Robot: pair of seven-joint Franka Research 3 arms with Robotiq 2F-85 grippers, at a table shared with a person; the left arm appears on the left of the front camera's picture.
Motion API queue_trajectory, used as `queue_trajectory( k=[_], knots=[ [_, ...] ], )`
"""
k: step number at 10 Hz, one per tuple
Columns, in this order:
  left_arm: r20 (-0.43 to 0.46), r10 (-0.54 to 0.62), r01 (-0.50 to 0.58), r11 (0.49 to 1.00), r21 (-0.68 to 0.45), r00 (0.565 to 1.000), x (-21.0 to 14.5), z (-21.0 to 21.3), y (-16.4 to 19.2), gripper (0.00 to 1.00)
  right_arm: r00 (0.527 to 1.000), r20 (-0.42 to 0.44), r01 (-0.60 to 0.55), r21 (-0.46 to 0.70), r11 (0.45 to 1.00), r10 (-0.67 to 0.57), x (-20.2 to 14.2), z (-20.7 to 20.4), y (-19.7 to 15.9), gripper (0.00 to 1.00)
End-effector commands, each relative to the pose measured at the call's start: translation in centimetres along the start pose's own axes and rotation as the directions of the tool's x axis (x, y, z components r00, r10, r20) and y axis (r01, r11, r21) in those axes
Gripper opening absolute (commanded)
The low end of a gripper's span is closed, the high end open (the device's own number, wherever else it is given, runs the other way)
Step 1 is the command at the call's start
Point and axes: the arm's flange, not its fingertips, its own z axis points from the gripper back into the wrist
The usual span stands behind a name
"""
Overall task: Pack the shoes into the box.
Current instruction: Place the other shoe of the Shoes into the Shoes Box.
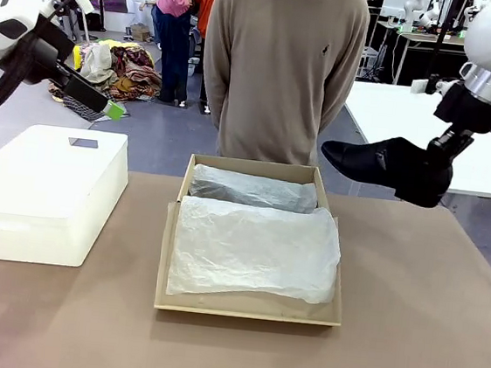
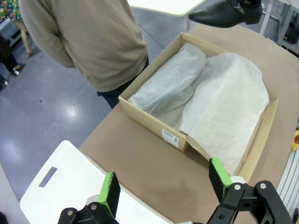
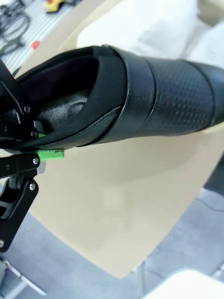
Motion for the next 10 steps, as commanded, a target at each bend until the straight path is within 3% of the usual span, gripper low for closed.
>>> queue_trajectory(
  k=[1, 3, 5, 10],
  knots=[
    [0.012, -0.001, 0.002, 1.0, -0.012, 1.0, -0.2, -0.1, 0.0, 1.0, 0.989, -0.008, 0.144, -0.095, 0.985, -0.145, 2.0, 0.7, 2.3, 0.0],
    [0.012, -0.001, 0.002, 1.0, -0.012, 1.0, -0.2, -0.1, 0.0, 1.0, 0.974, -0.014, 0.219, -0.19, 0.957, -0.225, 4.2, 0.8, 5.1, 0.0],
    [0.012, -0.001, 0.002, 1.0, -0.012, 1.0, -0.2, -0.1, 0.0, 1.0, 0.962, 0.004, 0.267, -0.194, 0.944, -0.272, 5.5, 1.1, 6.7, 0.0],
    [0.012, -0.001, 0.002, 1.0, -0.012, 1.0, -0.2, -0.1, 0.0, 1.0, 0.973, 0.003, 0.23, -0.175, 0.957, -0.233, 4.3, 0.3, 6.4, 0.0]
  ],
)
